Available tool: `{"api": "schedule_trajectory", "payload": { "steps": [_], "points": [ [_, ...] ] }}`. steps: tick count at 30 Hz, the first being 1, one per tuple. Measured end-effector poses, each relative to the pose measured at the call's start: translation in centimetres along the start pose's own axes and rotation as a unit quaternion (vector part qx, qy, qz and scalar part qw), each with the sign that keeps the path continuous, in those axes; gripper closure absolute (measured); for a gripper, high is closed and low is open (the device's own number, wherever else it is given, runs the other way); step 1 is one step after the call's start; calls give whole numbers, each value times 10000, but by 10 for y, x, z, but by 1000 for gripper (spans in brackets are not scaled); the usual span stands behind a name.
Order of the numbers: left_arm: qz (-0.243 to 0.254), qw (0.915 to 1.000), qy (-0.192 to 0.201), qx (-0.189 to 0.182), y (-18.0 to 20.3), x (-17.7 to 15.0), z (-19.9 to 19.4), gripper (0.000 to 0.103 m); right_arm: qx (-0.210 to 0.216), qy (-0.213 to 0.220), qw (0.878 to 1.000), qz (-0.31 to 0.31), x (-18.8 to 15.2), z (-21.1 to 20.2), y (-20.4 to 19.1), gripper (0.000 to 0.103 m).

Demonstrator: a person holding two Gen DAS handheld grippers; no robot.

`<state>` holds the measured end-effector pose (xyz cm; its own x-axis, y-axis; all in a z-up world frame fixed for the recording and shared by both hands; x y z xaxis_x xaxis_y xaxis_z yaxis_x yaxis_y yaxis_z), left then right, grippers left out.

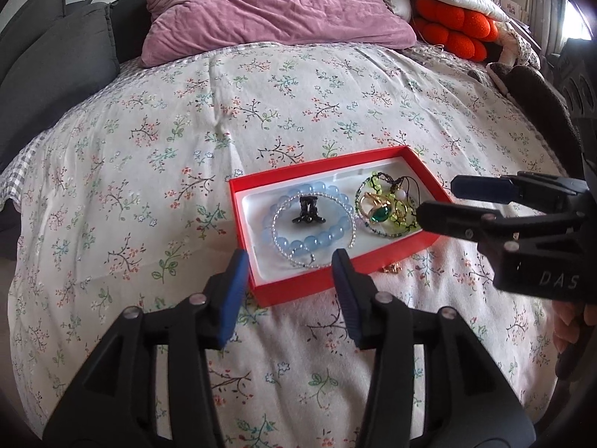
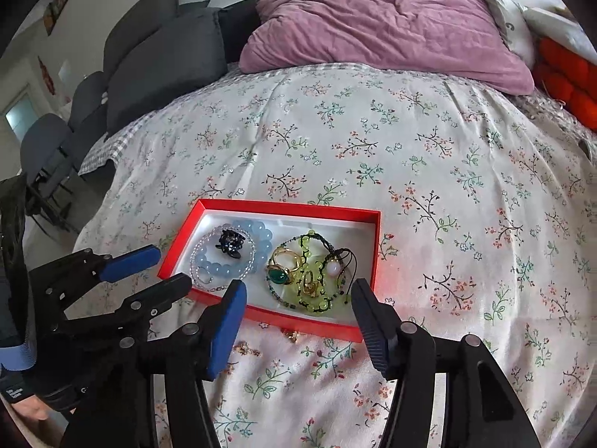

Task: Organize jewelry
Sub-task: 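Open both tools to drop the two rings into the box, then move the left tool to a small gold earring while the right tool approaches another earring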

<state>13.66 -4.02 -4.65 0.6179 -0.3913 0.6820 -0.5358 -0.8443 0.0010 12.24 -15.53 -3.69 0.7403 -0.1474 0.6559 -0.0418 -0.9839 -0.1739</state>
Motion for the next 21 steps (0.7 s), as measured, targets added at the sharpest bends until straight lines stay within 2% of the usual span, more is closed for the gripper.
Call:
{"api": "schedule_trajectory", "payload": {
  "steps": [2, 3, 5, 7, 11, 16, 21],
  "points": [
    [-74, 10000, -49, 21, -1, -3, -3, 37, -28, 11, 10000, 13, -1, -3, 1, 43],
    [-107, 9999, -58, 22, -2, -4, -4, 35, -44, 9, 10000, 19, -1, -5, 2, 41],
    [-165, 9998, -132, 60, -4, -8, -6, 25, -85, 6, 10000, 33, -2, -7, 5, 37],
    [-218, 9994, -236, 135, -6, -14, -7, 20, -131, 11, 9999, 32, -4, -10, 8, 34],
    [-250, 9982, -512, 209, -8, -29, -4, 19, -225, -47, 9997, 61, -11, -14, 15, 30],
    [-291, 9967, -736, 208, -6, -45, -1, 19, -343, -188, 9992, 58, -23, -15, 22, 29],
    [-348, 9947, -952, -144, 6, -61, 5, 19, -358, -433, 9983, 130, -40, -9, 30, 29]
  ]
}}
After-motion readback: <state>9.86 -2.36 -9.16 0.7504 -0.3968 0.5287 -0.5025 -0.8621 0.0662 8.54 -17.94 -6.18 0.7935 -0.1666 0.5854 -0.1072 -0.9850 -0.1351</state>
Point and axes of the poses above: each gripper's, at about its wrist camera, not at the fingertips, and z roughly the way its jaws point, y to its right, x to its top, the point moved 8 cm from there along z, roughly the way its jaws point, and after that the axes turned 6 degrees about y, right-handed, at the moved point
